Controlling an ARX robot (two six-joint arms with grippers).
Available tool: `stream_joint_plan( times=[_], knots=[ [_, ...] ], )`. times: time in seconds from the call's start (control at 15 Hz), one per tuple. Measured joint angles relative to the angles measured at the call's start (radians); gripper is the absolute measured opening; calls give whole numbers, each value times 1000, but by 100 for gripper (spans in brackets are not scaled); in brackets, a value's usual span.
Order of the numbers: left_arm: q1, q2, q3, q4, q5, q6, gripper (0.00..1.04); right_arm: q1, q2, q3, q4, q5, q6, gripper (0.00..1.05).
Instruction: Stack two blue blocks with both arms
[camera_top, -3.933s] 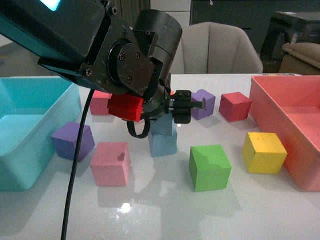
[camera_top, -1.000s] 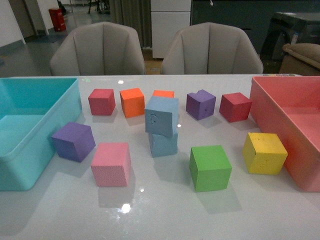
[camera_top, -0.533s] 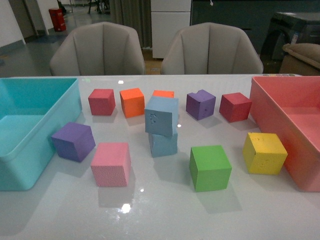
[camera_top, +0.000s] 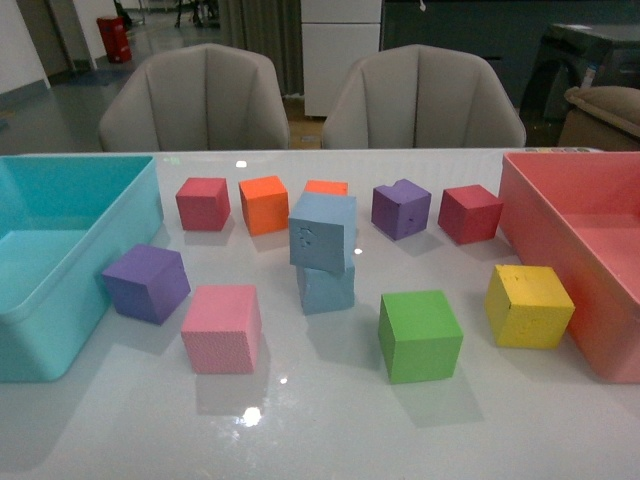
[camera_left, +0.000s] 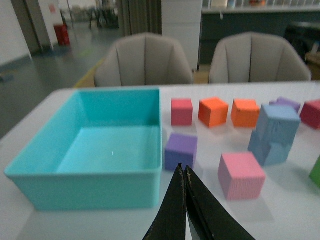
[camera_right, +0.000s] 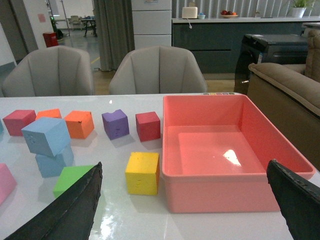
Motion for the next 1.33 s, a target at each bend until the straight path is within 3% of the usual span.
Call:
stream_joint_plan(
  times=[0.53, 0.6, 0.73, 0.93, 1.33],
  knots=[
    [0, -18, 0, 11, 0, -1, 3, 0, 0, 0, 0, 0, 0, 98],
    [0, -18, 0, 11, 0, 0, 15, 0, 0, 0, 0, 0, 0, 98],
    [0, -19, 0, 11, 0, 0, 68, 0, 0, 0, 0, 0, 0, 98],
    [0, -18, 0, 11, 0, 0, 99, 0, 0, 0, 0, 0, 0, 98],
    [0, -18, 0, 11, 0, 0, 98, 0, 0, 0, 0, 0, 0, 98]
  ],
)
